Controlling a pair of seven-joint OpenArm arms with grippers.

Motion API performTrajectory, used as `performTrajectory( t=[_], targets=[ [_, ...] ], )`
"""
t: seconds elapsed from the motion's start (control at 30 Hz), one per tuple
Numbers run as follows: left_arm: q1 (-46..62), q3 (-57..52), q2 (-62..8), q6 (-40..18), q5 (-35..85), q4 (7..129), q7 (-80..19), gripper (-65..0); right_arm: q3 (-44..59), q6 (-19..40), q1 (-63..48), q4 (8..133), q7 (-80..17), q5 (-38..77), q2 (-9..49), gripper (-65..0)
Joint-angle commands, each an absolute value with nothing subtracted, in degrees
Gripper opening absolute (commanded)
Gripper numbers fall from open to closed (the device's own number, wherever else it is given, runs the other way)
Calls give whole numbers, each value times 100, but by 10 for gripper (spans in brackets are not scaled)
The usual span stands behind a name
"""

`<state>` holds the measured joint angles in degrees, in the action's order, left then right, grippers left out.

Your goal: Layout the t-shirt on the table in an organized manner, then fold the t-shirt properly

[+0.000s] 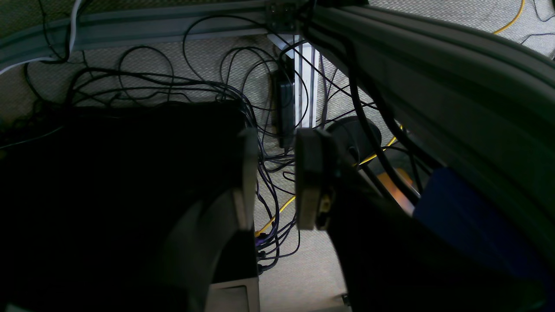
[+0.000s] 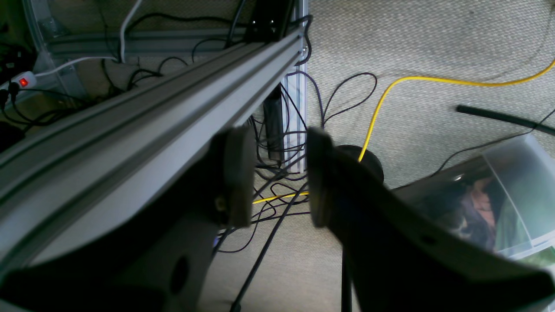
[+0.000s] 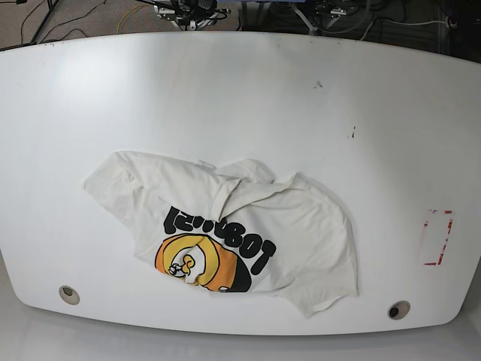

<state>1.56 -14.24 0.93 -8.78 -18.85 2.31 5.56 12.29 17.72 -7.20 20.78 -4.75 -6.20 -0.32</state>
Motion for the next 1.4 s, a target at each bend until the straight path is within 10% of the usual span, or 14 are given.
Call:
performTrajectory(
  t=[0.0, 1.37],
  targets=[
    [212, -1438, 111, -887, -1849, 329, 530, -516, 1237, 1763, -688, 2138, -416, -631, -42, -456],
    [479, -1429, 110, -875, -1815, 919, 602, -518, 1033, 1763, -1156, 2686, -312, -611, -4, -460]
  ],
)
